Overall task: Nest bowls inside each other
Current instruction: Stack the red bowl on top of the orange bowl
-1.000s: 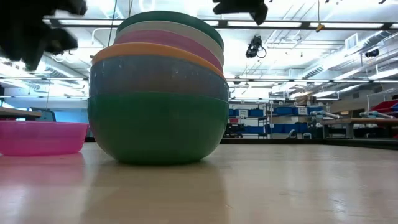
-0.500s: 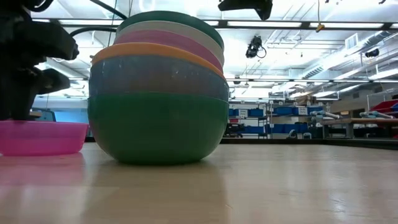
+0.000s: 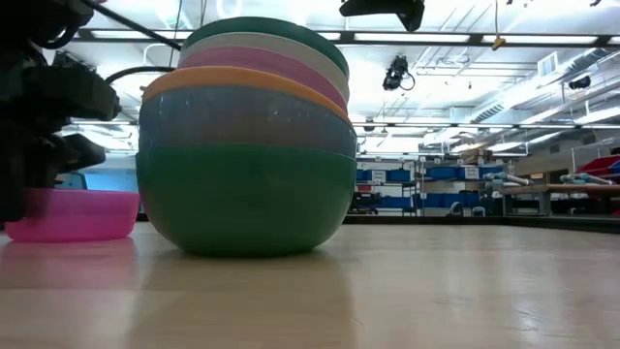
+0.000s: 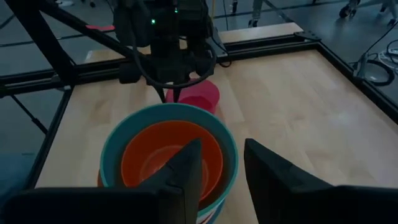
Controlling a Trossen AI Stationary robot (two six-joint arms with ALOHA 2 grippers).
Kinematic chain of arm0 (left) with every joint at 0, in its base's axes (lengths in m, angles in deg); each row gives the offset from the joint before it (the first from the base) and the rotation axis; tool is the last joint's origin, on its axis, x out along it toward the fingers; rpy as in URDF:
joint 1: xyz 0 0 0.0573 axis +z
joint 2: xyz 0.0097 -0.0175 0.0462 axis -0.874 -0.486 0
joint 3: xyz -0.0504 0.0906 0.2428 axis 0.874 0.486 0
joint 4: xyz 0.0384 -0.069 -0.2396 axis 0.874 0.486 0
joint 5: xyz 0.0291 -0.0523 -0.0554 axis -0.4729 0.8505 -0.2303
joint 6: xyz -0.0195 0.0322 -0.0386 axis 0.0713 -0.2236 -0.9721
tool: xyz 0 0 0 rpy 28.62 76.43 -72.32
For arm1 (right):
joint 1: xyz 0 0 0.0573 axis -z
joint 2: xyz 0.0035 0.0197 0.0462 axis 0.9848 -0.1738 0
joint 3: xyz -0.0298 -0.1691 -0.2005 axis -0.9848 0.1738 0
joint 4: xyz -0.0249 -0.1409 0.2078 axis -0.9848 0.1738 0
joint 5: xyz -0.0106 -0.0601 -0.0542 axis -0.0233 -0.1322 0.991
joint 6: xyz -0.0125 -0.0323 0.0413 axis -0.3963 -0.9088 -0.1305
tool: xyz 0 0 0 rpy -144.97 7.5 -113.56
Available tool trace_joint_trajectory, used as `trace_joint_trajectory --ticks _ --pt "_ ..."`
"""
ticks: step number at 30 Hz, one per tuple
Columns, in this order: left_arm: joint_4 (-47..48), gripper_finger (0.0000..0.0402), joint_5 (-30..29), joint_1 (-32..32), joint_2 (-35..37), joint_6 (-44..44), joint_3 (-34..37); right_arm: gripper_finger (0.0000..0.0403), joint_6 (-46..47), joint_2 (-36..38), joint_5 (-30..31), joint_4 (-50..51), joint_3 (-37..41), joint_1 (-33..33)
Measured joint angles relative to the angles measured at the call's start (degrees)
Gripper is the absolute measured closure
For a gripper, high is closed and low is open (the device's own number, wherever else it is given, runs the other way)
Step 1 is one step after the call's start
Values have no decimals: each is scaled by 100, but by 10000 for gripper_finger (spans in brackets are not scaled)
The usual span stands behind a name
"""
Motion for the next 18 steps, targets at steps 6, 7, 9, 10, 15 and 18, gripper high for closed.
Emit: trace_joint_trajectory --ticks 6,7,9,10,15,18 --pt "-324 391 -87 2 4 222 -11 294 4 -2 -2 0 0 0" --pt "-335 394 -103 2 4 222 -11 294 4 -2 -2 2 0 0" --pt "-401 395 -165 1 1 242 -42 294 4 -2 -2 4 0 0" --pt "-382 396 -251 0 -1 276 -119 294 4 -2 0 2 0 0" --pt "225 398 -829 2 31 770 -928 294 4 -4 0 5 0 0" --pt "1154 399 -1496 2 31 1034 -1651 294 4 -4 2 20 0 0"
